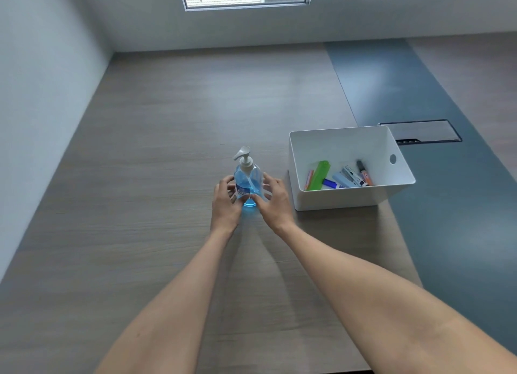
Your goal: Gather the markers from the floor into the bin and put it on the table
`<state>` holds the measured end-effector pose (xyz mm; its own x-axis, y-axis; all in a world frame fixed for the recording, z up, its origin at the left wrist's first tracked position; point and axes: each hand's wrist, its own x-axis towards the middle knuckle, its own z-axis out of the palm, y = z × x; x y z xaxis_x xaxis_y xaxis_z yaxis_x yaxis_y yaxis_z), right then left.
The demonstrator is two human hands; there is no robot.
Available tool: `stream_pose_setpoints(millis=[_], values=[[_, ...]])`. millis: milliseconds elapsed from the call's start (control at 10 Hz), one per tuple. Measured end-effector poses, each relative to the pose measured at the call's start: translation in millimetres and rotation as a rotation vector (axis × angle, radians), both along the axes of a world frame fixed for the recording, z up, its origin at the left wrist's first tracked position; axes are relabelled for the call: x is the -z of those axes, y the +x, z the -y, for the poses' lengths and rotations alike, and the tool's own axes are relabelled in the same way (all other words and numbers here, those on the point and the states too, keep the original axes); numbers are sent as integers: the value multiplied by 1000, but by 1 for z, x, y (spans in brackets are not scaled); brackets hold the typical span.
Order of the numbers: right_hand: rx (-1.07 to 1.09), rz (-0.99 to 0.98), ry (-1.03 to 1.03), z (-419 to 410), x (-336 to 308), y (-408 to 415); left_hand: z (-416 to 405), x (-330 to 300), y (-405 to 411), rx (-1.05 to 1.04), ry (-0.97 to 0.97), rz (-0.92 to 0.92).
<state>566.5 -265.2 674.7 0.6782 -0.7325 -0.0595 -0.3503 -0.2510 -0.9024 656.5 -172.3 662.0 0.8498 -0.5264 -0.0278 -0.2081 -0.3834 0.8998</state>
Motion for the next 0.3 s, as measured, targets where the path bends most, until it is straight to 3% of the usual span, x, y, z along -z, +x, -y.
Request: stream_pose_setpoints(millis=[300], values=[[-21, -144, -18, -9, -4, -32, -10, -7, -43, -56, 253, 91]])
